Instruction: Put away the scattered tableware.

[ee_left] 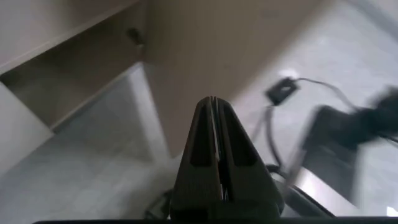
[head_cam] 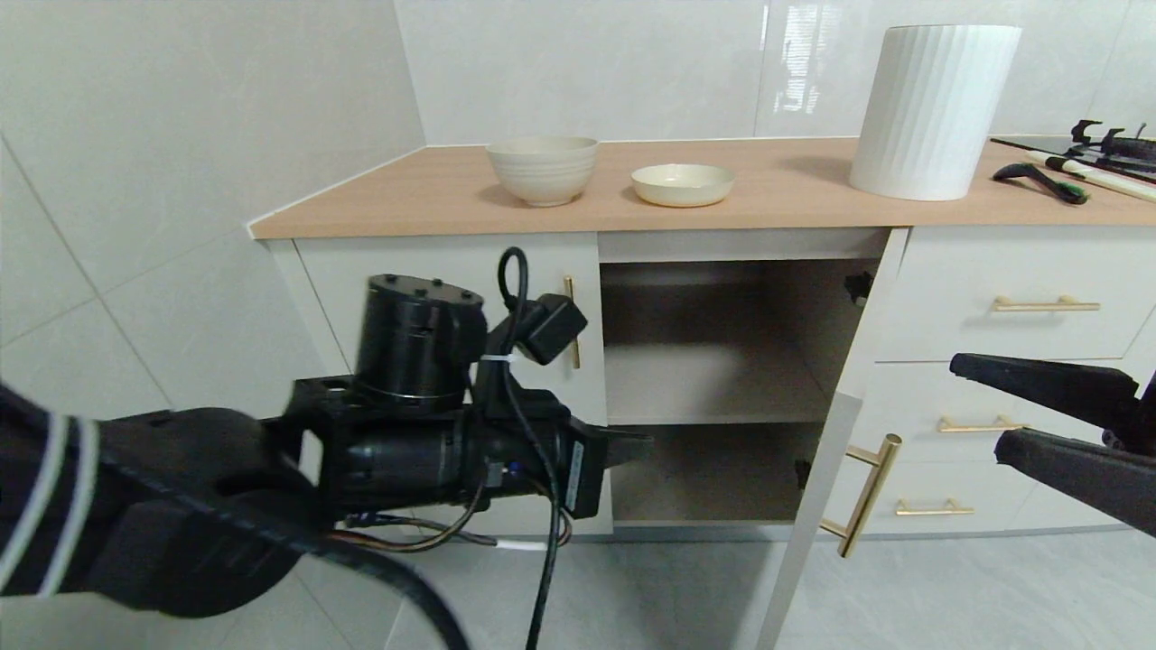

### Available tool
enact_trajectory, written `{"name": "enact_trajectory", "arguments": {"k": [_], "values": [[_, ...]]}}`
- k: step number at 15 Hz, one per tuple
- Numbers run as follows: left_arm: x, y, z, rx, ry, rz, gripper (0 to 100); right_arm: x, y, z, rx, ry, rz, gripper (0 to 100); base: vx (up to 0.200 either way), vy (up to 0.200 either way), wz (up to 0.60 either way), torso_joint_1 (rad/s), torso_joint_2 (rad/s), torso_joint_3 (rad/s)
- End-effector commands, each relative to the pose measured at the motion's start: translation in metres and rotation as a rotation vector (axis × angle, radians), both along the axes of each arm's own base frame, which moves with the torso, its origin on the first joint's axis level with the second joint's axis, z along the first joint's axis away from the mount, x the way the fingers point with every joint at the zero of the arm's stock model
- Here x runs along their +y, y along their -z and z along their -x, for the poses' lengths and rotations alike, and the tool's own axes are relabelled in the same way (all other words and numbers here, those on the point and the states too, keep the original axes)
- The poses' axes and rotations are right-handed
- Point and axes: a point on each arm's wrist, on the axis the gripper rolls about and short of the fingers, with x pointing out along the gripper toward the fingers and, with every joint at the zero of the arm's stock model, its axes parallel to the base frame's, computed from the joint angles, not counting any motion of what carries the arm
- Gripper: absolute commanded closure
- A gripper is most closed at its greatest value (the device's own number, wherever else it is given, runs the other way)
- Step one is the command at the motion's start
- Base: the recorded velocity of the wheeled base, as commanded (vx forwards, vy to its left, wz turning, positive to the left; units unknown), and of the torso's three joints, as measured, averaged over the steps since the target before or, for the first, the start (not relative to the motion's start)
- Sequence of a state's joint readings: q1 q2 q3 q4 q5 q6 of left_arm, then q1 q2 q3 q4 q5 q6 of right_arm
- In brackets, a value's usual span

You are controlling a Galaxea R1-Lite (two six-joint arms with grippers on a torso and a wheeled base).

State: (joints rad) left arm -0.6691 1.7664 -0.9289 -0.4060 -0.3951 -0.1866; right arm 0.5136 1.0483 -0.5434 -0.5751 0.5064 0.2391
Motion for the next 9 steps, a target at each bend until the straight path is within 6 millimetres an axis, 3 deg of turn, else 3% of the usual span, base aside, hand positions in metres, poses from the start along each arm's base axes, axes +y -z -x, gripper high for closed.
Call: {"name": "enact_trajectory", "arguments": {"k": [1, 3, 5, 9], "values": [[-0.063, 0.056, -0.038, 0.023, 0.013, -0.083, 100, 0.000, 0.000, 0.000, 0.001, -0.002, 0.001, 0, 0.000, 0.000, 0.00, 0.000, 0.00, 0.000], [-0.094, 0.060, -0.033, 0.012, 0.072, -0.071, 100, 0.000, 0.000, 0.000, -0.002, -0.002, -0.001, 0, 0.000, 0.000, 0.00, 0.000, 0.00, 0.000], [-0.111, 0.056, -0.031, 0.015, 0.091, -0.038, 100, 0.000, -0.001, 0.001, -0.004, -0.002, -0.002, 0, 0.000, 0.000, 0.00, 0.000, 0.00, 0.000], [-0.153, 0.039, 0.005, 0.058, 0.177, 0.055, 100, -0.003, -0.004, 0.005, -0.023, -0.003, -0.013, 0, 0.000, 0.000, 0.00, 0.000, 0.00, 0.000]]}}
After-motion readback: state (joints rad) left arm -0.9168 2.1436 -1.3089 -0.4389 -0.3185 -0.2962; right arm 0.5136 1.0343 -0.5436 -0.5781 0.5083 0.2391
